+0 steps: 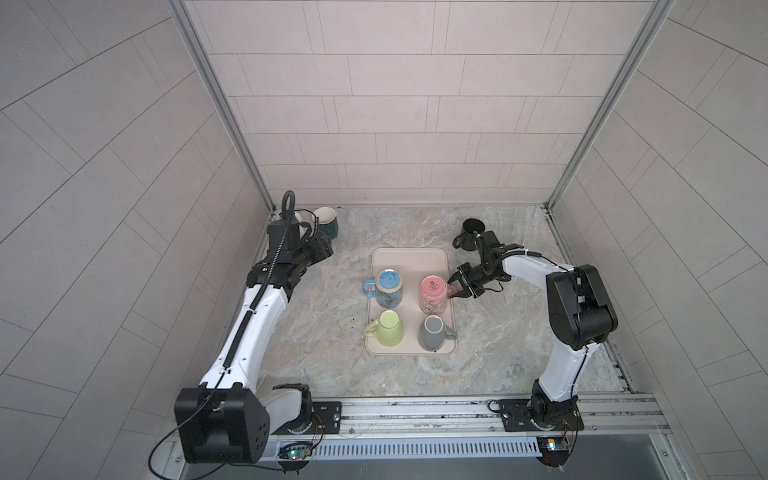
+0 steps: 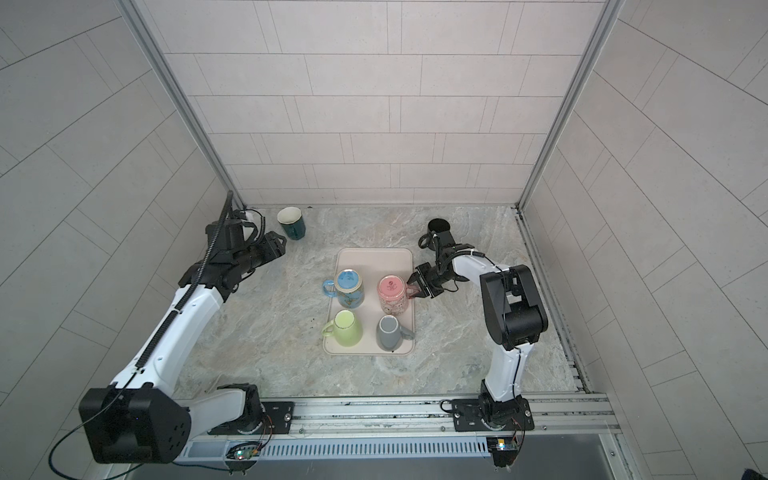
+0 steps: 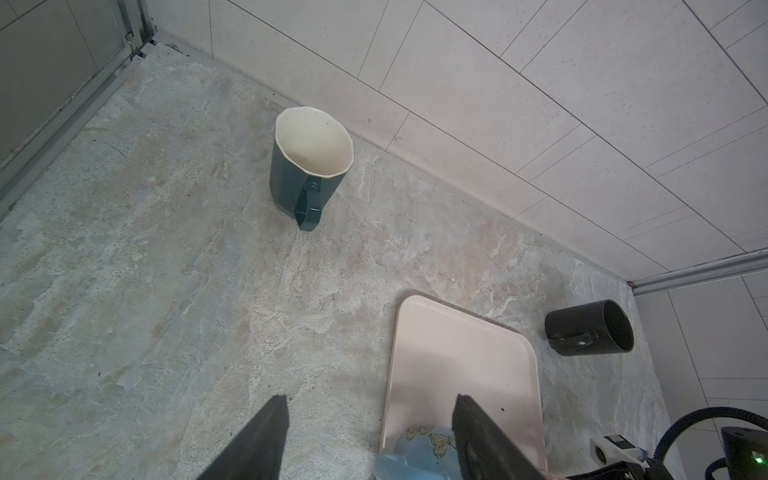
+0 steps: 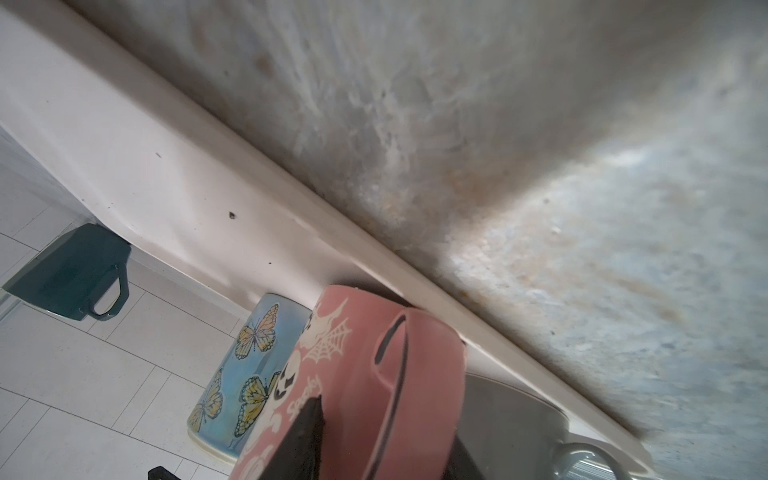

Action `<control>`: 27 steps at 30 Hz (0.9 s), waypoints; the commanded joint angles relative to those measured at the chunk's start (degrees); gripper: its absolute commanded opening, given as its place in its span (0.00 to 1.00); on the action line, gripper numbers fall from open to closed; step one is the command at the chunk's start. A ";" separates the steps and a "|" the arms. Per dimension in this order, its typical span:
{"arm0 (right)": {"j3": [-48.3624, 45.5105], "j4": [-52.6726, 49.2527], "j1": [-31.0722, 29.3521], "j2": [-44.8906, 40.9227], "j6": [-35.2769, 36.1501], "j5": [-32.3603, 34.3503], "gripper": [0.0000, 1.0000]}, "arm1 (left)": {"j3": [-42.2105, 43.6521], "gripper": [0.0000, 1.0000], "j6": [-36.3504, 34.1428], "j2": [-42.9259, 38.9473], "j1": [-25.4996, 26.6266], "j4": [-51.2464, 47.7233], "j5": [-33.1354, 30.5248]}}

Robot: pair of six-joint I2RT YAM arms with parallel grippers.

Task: Turn the mug right side up
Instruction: 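Close the right gripper on the pink mug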

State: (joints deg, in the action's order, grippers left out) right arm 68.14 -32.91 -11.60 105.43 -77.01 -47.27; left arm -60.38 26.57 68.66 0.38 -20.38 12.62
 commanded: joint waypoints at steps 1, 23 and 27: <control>0.24 0.62 -0.28 1.00 -1.47 0.77 0.35 | 0.62 0.69 -0.20 -1.04 -0.38 0.43 -0.56; 1.38 4.78 -0.75 3.04 -3.89 1.47 0.12 | 0.76 0.69 -0.20 -0.91 -0.38 0.35 -1.01; 1.98 5.72 -0.74 3.23 -4.45 1.47 0.00 | 0.83 0.69 -0.20 -0.90 -0.45 0.43 -1.19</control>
State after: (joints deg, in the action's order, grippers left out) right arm 68.95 -26.87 -12.75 107.61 -80.20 -47.83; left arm -60.36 26.57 68.66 0.38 -20.38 12.21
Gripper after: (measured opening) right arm 0.132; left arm 0.691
